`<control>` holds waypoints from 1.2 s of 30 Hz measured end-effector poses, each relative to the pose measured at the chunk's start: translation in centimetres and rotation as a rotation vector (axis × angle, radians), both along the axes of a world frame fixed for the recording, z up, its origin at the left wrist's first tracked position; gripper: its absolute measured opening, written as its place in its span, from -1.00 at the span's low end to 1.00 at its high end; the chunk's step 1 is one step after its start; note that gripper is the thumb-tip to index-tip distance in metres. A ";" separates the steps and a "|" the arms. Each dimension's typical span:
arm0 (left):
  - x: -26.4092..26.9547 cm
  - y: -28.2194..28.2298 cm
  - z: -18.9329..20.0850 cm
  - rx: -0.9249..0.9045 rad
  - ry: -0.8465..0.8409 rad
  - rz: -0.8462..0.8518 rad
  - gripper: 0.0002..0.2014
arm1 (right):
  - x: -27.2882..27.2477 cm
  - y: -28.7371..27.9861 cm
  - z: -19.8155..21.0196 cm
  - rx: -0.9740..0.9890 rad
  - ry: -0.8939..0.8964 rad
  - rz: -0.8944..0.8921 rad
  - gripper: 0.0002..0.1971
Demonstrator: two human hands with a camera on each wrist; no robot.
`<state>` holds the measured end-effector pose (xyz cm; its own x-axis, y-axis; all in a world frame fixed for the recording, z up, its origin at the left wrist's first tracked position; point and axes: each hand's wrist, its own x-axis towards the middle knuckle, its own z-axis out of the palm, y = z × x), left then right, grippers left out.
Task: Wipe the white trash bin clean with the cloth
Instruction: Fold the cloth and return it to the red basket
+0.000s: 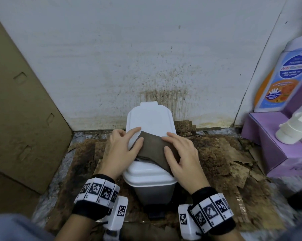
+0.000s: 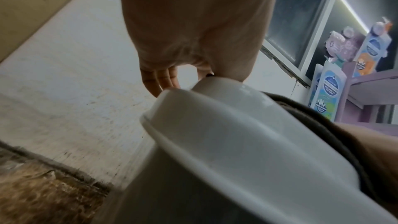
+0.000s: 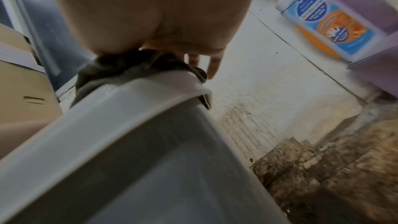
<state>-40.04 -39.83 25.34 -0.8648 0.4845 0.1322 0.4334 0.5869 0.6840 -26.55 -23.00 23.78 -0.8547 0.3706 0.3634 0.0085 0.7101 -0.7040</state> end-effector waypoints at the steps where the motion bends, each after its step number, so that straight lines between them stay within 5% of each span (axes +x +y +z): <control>1: 0.2 0.1 0.2 -0.010 0.013 -0.009 -0.61 | 0.1 -0.1 -0.2 -0.019 -0.015 -0.050 -0.66; 8: 0.9 0.2 0.5 -0.079 0.090 -0.016 -0.75 | 0.8 0.0 0.7 -0.381 -0.260 -0.372 -0.34; 18: 2.5 0.2 0.8 0.106 0.044 0.005 -0.90 | 0.5 1.4 -0.7 -0.669 -0.099 -0.246 -0.75; 27: 3.9 1.0 1.4 0.261 0.116 -0.071 -0.93 | 0.8 0.8 0.4 -0.471 0.035 -0.170 -0.81; 36: 4.3 2.4 2.1 0.345 0.063 -0.016 -0.92 | 1.4 1.5 2.1 -0.496 0.117 -0.226 -0.77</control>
<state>-35.72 -37.45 27.47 -0.8421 0.4157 0.3436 0.4886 0.3183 0.8124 -25.14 -21.52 25.87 -0.6987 0.6906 0.1867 0.0233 0.2829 -0.9589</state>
